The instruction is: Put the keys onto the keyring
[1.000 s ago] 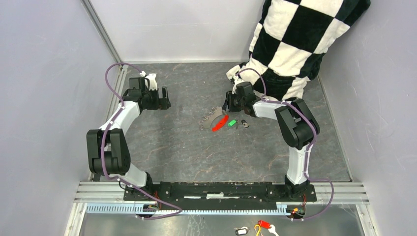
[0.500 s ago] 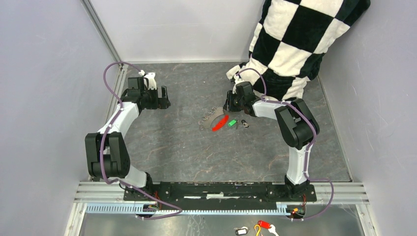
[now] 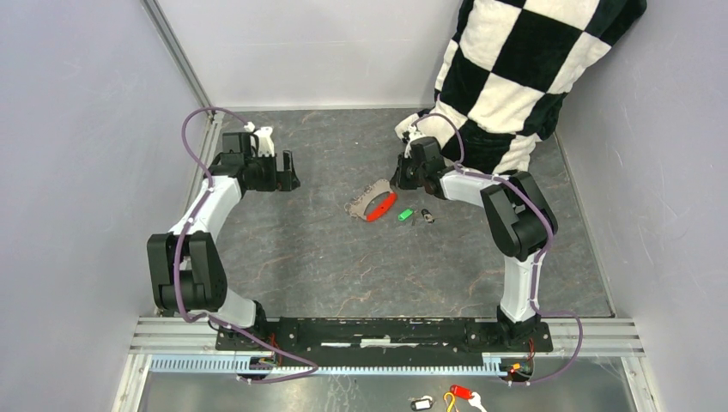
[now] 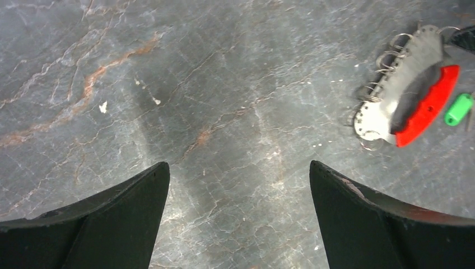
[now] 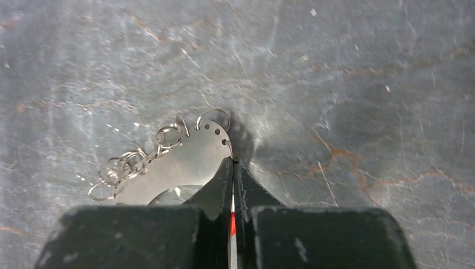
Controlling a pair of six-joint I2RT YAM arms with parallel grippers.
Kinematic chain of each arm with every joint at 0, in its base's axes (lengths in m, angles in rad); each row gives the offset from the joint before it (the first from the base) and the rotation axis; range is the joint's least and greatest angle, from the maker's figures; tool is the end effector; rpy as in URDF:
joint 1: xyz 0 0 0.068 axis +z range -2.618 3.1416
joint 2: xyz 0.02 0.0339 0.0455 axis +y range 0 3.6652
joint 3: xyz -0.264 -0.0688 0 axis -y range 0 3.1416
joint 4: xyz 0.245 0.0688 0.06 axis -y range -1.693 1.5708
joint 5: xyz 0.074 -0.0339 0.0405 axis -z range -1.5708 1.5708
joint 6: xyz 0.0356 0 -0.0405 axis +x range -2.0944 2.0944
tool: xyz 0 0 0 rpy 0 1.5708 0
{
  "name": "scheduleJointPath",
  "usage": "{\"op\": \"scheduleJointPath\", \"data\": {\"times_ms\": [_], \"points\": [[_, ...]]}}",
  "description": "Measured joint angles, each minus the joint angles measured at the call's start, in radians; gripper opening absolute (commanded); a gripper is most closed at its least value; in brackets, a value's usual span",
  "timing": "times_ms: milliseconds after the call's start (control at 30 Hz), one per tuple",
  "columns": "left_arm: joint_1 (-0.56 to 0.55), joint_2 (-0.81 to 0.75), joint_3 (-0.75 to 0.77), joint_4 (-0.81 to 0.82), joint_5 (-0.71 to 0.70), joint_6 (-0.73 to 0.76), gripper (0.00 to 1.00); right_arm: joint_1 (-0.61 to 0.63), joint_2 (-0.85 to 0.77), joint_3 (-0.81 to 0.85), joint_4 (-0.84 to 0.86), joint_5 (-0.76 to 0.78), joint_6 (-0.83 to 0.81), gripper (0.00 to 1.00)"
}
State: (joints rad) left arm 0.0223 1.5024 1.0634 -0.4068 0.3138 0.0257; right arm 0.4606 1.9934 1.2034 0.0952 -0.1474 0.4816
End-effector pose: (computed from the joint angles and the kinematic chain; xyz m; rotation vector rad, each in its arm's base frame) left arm 0.3209 -0.0038 0.2463 0.1473 2.3878 -0.3559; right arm 0.3804 0.1946 0.1525 -0.0564 2.3439 0.6522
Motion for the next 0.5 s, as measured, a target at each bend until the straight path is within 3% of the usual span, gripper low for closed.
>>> {"op": "scheduleJointPath", "data": {"times_ms": [200, 367, 500], "points": [[0.001, 0.010, 0.163, -0.113, 0.098, 0.024, 1.00, 0.045, -0.041, 0.099, -0.026, -0.010, -0.085, 0.00], [0.001, 0.026, 0.372, -0.220, 0.175, 0.079, 1.00, 0.138, -0.196, 0.144, -0.046, -0.008, -0.219, 0.00], [0.002, -0.011, 0.430, -0.306, 0.250, 0.153, 1.00, 0.241, -0.361, 0.122, -0.031, 0.002, -0.375, 0.00]]}}
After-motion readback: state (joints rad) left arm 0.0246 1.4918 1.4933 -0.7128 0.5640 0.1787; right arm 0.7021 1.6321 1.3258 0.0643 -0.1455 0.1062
